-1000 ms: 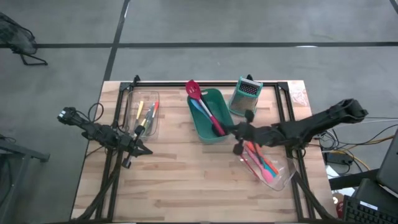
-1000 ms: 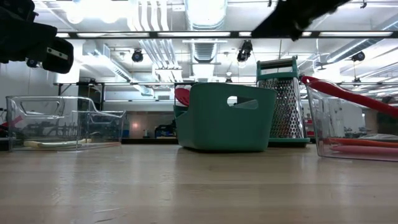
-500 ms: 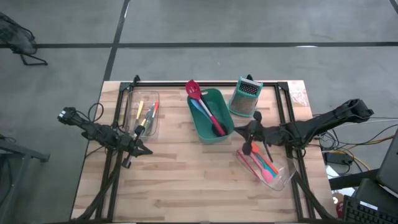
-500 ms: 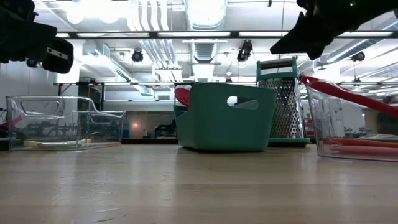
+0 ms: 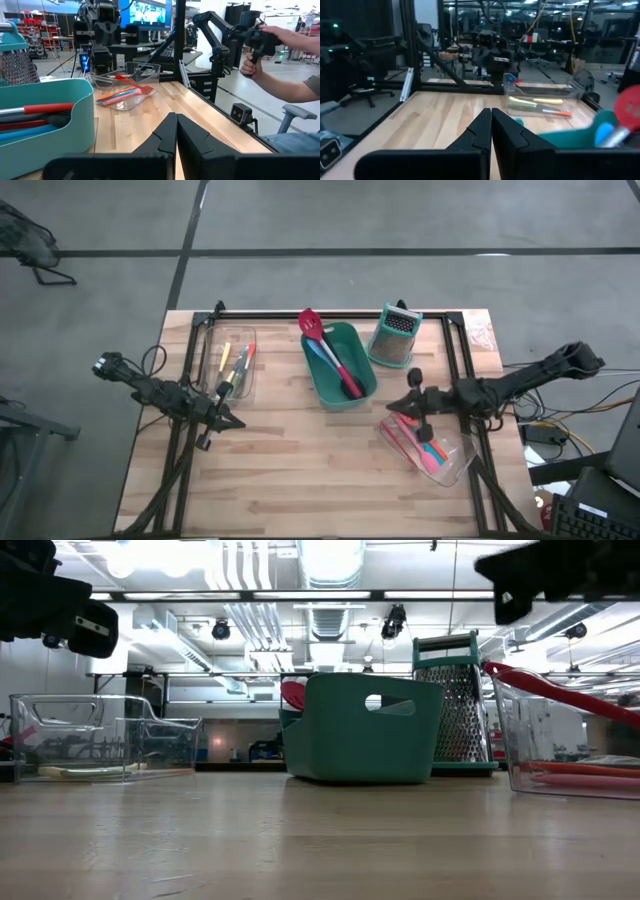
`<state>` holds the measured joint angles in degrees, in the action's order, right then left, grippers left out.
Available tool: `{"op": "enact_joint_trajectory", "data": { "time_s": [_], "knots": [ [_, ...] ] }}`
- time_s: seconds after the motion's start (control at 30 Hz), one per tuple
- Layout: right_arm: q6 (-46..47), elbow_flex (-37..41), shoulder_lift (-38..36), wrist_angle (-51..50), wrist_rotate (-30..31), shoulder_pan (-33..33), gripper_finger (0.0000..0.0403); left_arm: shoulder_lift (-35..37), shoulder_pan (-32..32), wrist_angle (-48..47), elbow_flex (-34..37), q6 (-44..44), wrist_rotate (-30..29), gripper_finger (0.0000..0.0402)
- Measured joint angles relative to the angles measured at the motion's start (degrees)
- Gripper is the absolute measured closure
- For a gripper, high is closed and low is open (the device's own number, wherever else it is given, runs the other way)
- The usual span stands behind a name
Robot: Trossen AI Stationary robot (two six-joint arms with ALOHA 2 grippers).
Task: Pick & Place Kitchen Items
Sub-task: Return to Home Position
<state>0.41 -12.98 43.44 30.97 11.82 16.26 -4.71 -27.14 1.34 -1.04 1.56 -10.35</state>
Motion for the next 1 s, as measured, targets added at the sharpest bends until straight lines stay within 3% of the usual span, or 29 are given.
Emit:
{"op": "enact_joint_trajectory", "data": {
  "time_s": [0.23, 0.37, 0.73, 1.0],
  "knots": [
    [-2.26, 7.76, -9.67, 0.68, -0.14, -0.03, 0.0394, 0.00, 0.02, -0.02, 0.00, -0.02, 0.02, 0.0390],
    [-5.82, 9.29, -14.18, 0.64, -0.29, -0.09, 0.0394, 0.00, 0.02, -0.02, 0.00, -0.02, 0.02, 0.0390],
    [-4.12, 12.48, -26.79, -6.89, -0.73, -0.66, 0.0394, 0.00, 0.00, -0.02, 0.00, -0.02, 0.02, 0.0390],
    [-1.58, 12.46, -40.90, -25.05, -0.14, -5.39, 0.0394, 0.02, 0.01, -0.02, 0.00, -0.02, 0.02, 0.0390]
  ]
}}
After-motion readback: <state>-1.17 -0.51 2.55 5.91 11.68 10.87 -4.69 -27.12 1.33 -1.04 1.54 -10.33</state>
